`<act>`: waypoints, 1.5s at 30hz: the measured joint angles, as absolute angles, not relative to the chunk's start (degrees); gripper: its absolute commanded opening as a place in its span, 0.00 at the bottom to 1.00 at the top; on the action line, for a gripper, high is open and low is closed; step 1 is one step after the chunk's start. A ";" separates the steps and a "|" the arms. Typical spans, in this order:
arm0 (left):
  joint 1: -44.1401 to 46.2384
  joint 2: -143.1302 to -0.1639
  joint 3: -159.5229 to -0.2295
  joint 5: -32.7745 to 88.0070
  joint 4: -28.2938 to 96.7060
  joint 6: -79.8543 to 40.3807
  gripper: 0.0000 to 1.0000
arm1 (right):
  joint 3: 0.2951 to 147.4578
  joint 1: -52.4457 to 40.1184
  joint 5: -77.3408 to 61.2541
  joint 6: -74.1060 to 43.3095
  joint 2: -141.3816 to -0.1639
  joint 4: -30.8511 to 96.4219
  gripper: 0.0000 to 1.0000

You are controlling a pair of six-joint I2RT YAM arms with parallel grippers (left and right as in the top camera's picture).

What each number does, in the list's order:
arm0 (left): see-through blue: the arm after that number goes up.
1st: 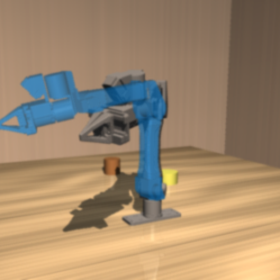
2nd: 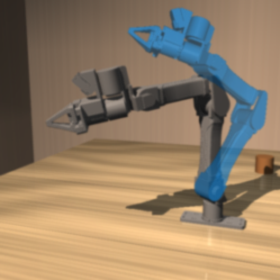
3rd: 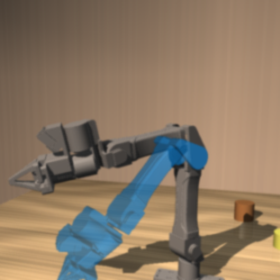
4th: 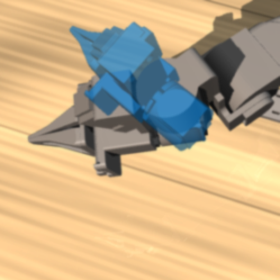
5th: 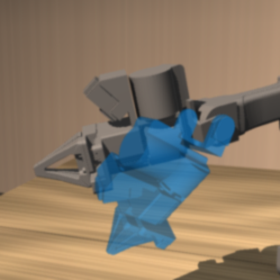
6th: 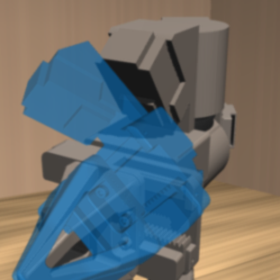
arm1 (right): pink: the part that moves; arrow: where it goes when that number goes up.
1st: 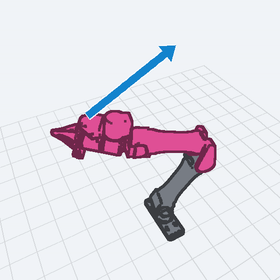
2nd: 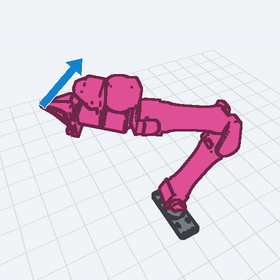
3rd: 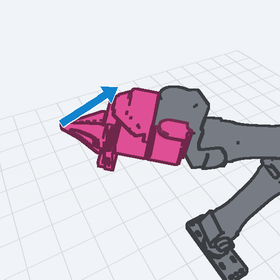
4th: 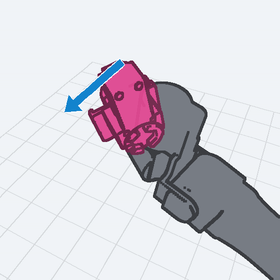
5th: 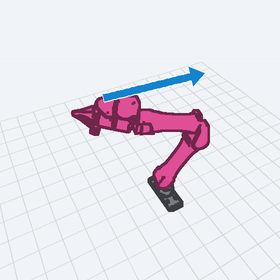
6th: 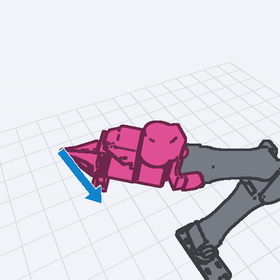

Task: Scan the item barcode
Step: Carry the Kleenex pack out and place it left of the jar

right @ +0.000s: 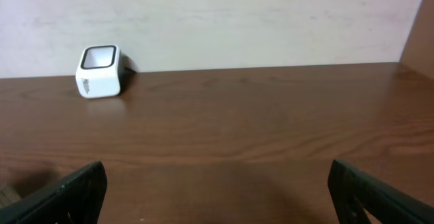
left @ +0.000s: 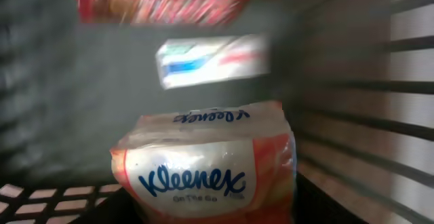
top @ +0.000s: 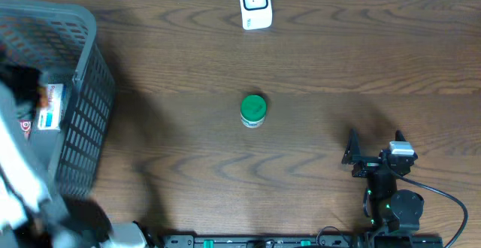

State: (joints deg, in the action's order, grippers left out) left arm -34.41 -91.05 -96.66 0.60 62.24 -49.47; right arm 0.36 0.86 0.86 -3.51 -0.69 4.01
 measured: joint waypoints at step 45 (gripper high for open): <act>18.24 -118.80 -88.38 4.10 50.68 -29.61 0.61 | 0.36 0.75 0.86 -3.51 -0.69 4.03 0.99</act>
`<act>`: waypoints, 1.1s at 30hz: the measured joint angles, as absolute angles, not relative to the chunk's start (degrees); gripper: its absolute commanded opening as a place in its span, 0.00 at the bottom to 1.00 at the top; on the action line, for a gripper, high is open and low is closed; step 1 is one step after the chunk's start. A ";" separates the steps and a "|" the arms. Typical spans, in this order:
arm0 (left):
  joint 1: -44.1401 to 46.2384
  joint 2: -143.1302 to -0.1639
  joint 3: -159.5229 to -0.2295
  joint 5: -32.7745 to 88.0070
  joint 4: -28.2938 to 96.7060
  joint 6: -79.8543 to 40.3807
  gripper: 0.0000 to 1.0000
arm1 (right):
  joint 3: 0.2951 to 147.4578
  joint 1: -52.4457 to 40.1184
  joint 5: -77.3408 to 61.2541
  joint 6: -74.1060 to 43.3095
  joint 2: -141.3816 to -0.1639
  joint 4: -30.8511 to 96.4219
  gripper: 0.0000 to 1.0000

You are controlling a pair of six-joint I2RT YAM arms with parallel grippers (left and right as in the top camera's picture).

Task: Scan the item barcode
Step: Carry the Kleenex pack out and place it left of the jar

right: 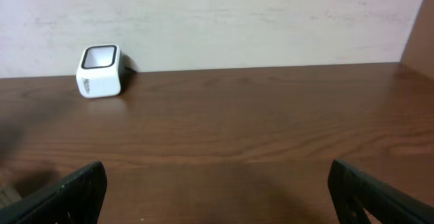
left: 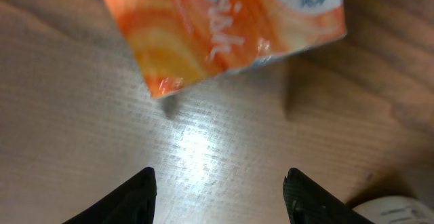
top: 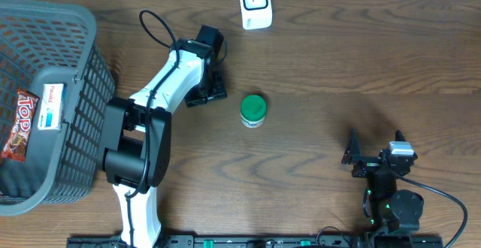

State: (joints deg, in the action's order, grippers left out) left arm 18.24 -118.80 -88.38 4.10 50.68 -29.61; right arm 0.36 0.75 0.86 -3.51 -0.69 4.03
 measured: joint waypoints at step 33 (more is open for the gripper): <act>13.67 -118.85 -88.40 1.89 34.20 -31.35 0.98 | 0.36 0.60 0.86 -3.51 -0.69 4.03 0.99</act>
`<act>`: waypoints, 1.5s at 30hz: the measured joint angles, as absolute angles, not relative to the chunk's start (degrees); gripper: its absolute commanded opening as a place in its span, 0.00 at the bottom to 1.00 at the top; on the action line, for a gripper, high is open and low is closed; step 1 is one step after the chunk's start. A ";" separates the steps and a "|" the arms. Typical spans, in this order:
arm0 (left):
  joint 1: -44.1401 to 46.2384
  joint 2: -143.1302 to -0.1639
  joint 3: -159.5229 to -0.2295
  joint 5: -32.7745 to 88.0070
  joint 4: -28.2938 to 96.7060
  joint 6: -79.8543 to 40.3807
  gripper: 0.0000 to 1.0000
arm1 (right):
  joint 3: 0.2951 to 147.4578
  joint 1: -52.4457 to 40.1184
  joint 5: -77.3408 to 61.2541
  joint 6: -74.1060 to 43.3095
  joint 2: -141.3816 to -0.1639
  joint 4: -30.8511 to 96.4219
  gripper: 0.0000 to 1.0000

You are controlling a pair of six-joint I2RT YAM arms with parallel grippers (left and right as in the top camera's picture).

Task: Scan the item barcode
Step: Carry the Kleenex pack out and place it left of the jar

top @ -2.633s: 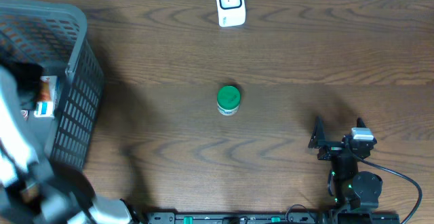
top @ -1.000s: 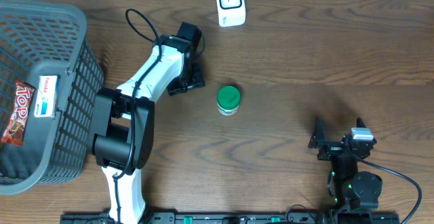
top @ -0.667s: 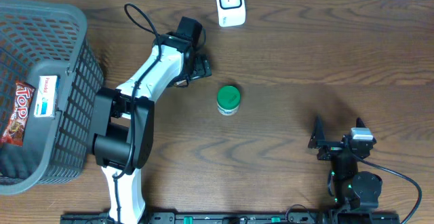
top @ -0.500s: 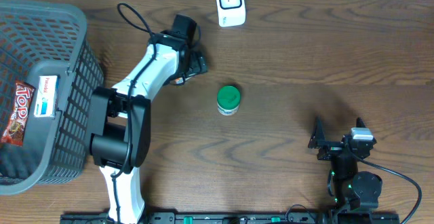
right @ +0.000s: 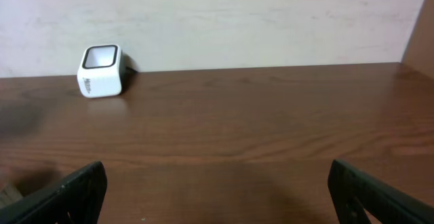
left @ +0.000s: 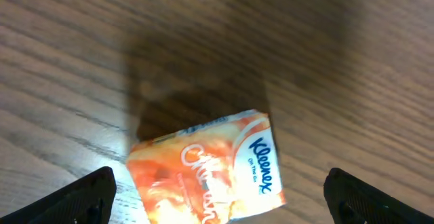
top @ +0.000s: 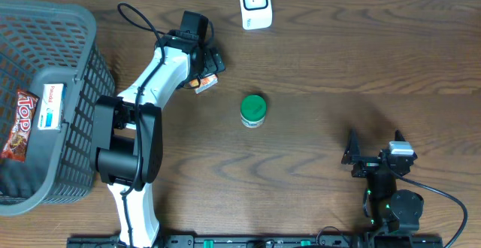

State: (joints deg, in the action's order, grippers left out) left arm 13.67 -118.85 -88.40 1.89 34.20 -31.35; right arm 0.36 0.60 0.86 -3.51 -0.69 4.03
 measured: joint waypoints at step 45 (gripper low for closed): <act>24.97 -119.42 -84.25 2.00 46.46 -37.34 0.54 | 0.36 0.60 0.86 -3.51 -0.69 4.03 0.99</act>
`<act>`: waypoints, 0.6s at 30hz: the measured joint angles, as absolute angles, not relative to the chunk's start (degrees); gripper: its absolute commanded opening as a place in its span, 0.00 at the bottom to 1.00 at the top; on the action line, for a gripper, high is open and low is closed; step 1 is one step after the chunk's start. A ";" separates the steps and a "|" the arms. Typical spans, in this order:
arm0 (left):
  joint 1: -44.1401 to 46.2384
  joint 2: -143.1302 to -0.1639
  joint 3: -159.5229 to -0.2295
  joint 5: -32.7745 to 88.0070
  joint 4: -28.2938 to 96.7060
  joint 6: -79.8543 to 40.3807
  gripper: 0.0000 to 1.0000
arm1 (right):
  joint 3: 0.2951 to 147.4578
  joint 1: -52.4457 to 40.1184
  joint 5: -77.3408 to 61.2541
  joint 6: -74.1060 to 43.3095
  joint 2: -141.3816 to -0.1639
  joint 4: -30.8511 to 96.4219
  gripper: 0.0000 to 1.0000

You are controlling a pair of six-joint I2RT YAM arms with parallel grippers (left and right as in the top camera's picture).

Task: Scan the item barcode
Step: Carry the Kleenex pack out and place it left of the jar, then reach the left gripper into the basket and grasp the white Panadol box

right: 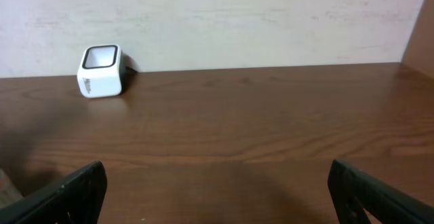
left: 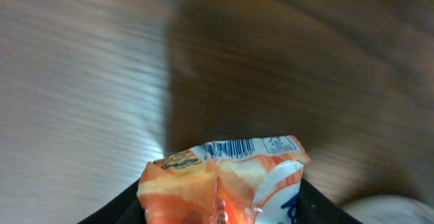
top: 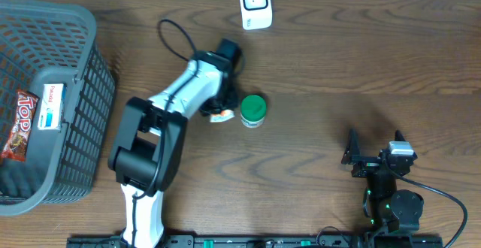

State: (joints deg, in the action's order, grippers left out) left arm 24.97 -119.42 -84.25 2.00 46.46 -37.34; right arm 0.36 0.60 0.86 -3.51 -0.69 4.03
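Note:
An orange and white Kleenex tissue pack (left: 224, 173) sits between the black fingers of my left gripper (left: 220, 207), which is shut on it. A barcode (left: 247, 146) shows on the pack's far end. In the overhead view the left gripper (top: 220, 111) holds the pack (top: 219, 116) low over the table, just left of the green-lidded jar (top: 253, 110). The white barcode scanner (top: 255, 4) stands at the table's back edge, also seen as the white scanner (right: 102, 70) at the far left. My right gripper (top: 374, 155) rests open at the front right.
A grey mesh basket (top: 83, 90) fills the left end of the table, with a red snack bag (top: 21, 124) and a small white box (top: 51, 107) inside. The wall (right: 237, 20) rises right behind the scanner. The right gripper (right: 220, 197) has bare wood between its fingers.
The tissue pack lay on the table under my open left gripper, back-left of the jar. Now the gripper is shut on it right beside the jar, barcode end facing away.
My left gripper was inside the basket with the Kleenex pack close in front of it. Then it was open over the table with the pack lying beyond its fingers, and stayed open above the pack. Now it holds the pack. The right arm stayed still.

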 measured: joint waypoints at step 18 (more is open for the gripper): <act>19.66 -106.43 -84.20 -4.93 49.43 -37.43 0.99 | 0.36 0.60 0.86 -3.51 -0.69 4.03 0.99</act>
State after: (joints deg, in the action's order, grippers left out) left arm 19.66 -106.43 -84.20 -4.93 49.43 -37.43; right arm 0.36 0.60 0.86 -3.51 -0.69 4.03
